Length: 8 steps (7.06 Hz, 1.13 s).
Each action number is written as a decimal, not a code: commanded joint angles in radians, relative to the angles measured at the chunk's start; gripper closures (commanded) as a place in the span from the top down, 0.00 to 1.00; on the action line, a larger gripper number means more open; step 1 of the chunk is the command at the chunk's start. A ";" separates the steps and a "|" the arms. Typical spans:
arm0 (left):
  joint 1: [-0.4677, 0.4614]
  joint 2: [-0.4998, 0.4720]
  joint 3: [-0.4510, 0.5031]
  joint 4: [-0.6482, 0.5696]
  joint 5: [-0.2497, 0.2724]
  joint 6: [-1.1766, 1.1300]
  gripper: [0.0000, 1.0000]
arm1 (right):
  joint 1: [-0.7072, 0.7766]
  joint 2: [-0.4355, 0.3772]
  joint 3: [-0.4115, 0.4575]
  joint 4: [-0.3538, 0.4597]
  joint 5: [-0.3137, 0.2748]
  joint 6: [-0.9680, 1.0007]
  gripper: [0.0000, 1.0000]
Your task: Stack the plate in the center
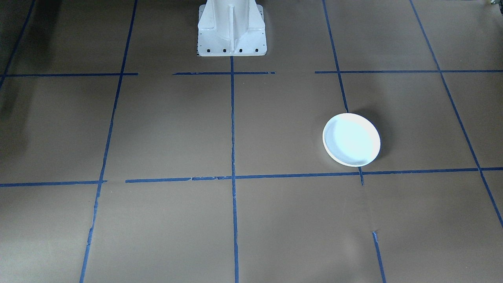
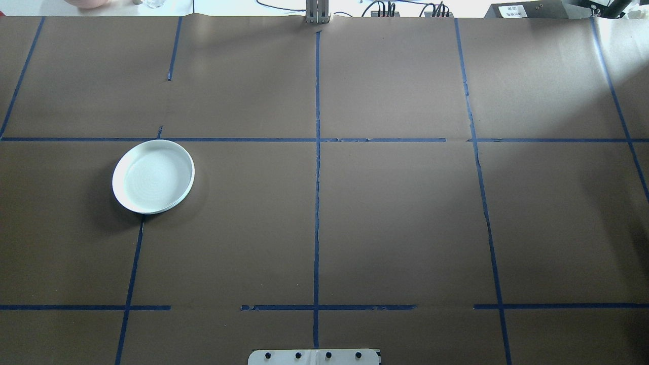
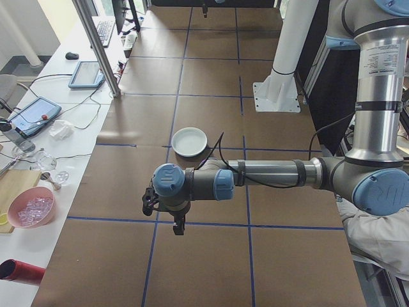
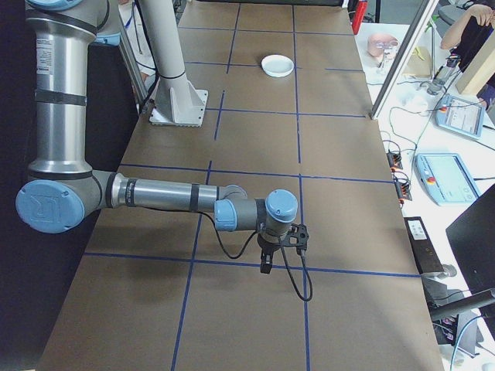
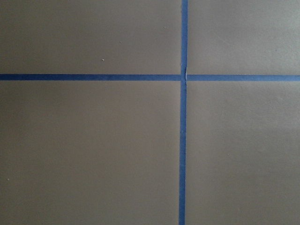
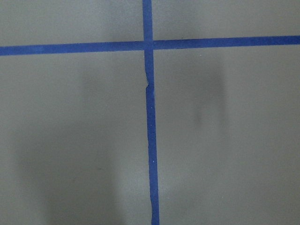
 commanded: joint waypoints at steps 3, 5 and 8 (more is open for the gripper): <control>-0.025 0.011 0.008 -0.004 0.009 0.017 1.00 | 0.000 0.000 -0.001 -0.001 0.000 0.000 1.00; -0.042 0.018 0.009 0.002 0.010 0.102 1.00 | 0.000 0.000 -0.001 -0.001 0.000 0.000 1.00; -0.053 0.021 0.016 0.008 0.050 0.103 1.00 | 0.000 0.000 0.000 -0.001 0.000 0.000 1.00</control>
